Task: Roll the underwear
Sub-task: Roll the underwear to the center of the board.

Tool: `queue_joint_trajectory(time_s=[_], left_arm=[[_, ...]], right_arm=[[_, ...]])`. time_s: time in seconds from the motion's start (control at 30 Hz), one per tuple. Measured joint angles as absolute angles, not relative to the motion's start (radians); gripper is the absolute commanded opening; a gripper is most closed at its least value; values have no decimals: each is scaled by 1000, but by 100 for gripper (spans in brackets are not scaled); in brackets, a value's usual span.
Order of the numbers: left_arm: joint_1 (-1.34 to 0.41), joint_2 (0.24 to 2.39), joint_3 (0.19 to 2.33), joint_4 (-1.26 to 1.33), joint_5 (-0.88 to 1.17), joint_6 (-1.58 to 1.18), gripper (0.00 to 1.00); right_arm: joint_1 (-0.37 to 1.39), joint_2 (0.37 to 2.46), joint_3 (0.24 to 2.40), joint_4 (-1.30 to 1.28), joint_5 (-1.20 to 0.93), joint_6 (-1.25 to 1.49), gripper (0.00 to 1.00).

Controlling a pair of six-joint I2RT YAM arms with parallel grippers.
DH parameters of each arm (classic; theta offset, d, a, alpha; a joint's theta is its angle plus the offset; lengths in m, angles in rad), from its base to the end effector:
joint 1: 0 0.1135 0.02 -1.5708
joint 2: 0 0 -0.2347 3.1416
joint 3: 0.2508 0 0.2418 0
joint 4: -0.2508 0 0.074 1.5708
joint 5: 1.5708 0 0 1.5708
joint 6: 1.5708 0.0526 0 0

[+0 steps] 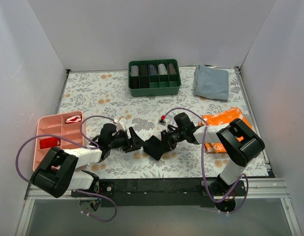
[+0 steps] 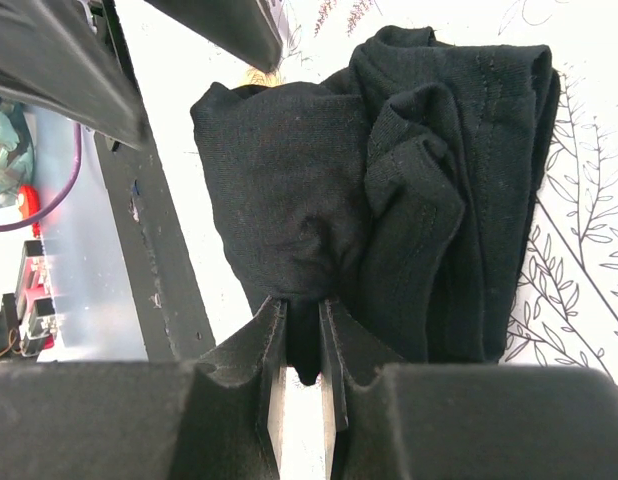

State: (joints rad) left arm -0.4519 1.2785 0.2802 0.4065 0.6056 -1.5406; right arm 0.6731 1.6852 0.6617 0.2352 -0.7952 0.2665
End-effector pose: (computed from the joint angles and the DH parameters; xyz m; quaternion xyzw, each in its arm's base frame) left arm 0.1911 -0.1261 0.1085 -0.3163 0.7933 -0.5198 0.0230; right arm 0.2096 0.2152 0.0993 -0.3167 0.8050 0.4783 0.1515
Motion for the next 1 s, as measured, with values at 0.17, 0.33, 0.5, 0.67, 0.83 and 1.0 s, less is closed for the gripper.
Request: queue_joint_trajectory(time_s=[0.17,0.33,0.5,0.67,0.83,1.0], left_arm=[[-473,1337,263,462,597,-1553,65],[-503,1411,263,537,587,-1571,61],[-514,1456,263,597,579,-1595,47],[-515,1466,263,607,561,-1605,36],[-517,1466,263,606,550,-1608,18],[-519,1472,279,588,546,-1604,6]], right_arm=[[671,1696,673,223,-804,266,18],[669,1697,673,219,-807,264,18],[669,1697,673,219,-808,263,18],[668,1697,673,219,-809,259,19],[668,1697,673,219,-811,258,25],[668,1697,673,212,-811,244,41]])
